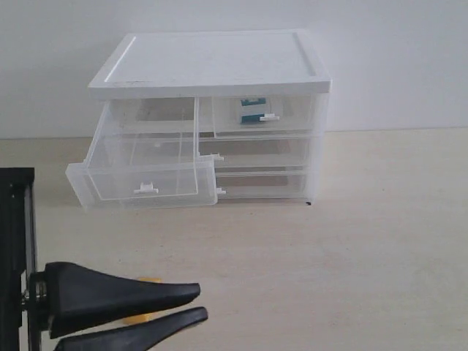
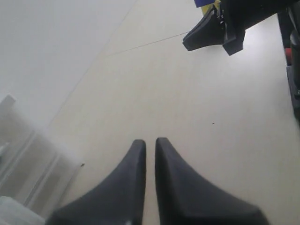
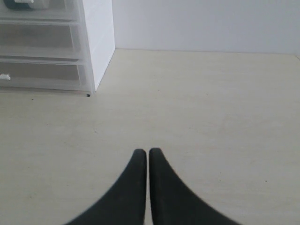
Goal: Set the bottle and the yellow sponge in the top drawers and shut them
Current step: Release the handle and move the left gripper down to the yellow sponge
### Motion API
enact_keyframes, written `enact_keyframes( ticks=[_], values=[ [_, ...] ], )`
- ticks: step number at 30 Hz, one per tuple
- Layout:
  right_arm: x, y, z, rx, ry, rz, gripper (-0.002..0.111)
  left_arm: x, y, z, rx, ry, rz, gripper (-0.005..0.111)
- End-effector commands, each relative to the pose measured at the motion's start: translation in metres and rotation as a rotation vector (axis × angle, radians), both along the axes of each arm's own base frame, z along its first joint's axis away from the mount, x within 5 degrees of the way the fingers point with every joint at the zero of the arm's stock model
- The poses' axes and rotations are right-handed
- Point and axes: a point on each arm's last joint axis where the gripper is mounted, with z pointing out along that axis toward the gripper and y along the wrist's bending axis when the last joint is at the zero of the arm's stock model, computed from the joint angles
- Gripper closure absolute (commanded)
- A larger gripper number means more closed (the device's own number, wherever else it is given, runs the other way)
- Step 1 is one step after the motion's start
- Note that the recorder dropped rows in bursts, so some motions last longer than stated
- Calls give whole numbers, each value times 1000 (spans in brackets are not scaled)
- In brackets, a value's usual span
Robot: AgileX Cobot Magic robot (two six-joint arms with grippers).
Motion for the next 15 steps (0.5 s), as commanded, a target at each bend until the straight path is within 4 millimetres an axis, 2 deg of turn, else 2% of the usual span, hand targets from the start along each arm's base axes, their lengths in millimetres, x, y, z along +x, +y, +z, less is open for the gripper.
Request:
enact_keyframes(
  ticks=[1, 3, 8, 11, 15],
  values=[
    [0, 0, 1, 1, -14, 3, 108, -8, -2, -4, -13, 42, -75, 103],
    [0, 0, 1, 1, -14, 3, 108, -11, -3, -7, -36, 110, -90, 103],
    [0, 0, 1, 1, -14, 3, 108, -35, -9, -2, -122, 313, -307, 103],
    [0, 0, 1, 1, -14, 3, 108, -40, -9, -1, -132, 343, -355, 103],
    [0, 0, 1, 1, -14, 3, 108, -38, -9, -3, -132, 369, -331, 103]
  ],
)
